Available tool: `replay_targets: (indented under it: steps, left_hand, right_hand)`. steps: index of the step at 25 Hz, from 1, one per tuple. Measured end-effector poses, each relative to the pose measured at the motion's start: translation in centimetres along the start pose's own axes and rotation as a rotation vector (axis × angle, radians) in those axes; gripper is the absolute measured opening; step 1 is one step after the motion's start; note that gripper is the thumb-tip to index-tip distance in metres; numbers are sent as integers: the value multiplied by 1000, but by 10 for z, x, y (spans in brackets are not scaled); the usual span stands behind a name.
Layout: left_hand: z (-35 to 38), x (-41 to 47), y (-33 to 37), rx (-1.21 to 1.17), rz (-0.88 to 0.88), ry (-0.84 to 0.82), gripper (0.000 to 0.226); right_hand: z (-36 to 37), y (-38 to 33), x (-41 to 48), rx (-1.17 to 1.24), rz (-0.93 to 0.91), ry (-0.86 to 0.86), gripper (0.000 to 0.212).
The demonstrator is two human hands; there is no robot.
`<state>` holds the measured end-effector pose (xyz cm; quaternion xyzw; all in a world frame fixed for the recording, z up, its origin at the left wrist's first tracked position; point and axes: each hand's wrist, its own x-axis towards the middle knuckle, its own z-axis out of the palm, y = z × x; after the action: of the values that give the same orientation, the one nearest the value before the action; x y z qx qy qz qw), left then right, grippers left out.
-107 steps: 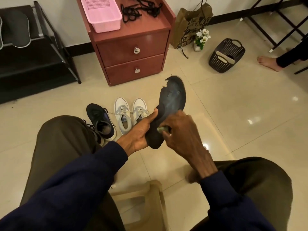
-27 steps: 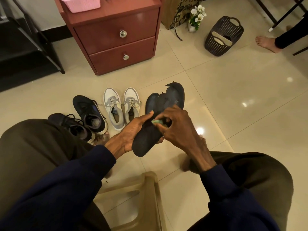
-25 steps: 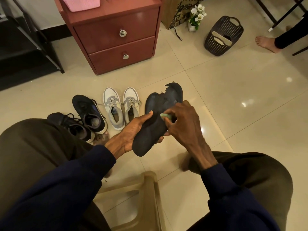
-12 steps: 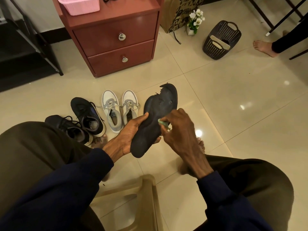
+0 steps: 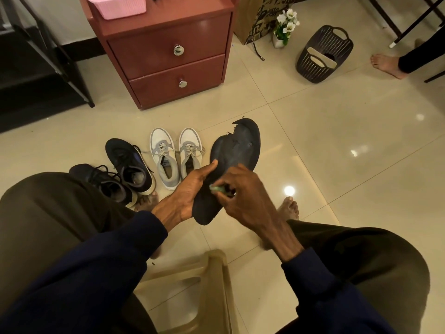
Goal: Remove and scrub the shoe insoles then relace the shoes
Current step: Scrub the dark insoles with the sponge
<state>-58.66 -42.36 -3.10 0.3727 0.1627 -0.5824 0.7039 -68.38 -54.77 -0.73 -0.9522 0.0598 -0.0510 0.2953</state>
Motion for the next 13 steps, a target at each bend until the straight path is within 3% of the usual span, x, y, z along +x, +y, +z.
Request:
replay_targets:
  steps: [2,6,7,11,13]
  left_hand:
    - [-2,0,0,1,11,12,33]
    - [0,1,-1,-15,11,20,31]
    - [1,1,-1,-10,13,25,32]
    - [1,1,0,-8,13,35,32]
    - [1,1,0,-18,18,39,31]
  right_hand:
    - [-1,-4,1,-70,-38,-72,14]
    - [-11,24,7,-258,179,265,27]
    - [-9,20,6,-219,147,271,27]
    - [1,-5,3,-92,-60,-20,15]
    - [-6,10,9,-211,32,91,19]
